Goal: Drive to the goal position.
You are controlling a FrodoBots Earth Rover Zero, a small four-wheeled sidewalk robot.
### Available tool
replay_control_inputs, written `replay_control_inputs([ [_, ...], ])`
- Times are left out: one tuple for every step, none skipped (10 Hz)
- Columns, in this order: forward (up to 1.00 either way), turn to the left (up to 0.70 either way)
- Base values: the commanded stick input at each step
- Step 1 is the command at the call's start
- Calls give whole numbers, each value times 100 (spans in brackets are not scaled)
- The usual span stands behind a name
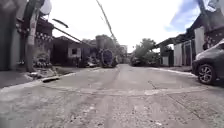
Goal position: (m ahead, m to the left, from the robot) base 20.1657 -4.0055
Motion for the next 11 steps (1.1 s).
replay_control_inputs([
  [100, 0],
  [100, 0],
  [100, 0],
  [100, 0],
  [100, 0],
  [100, 0],
  [100, 0],
  [100, 0],
  [100, 0],
  [100, 0],
  [100, 0],
])
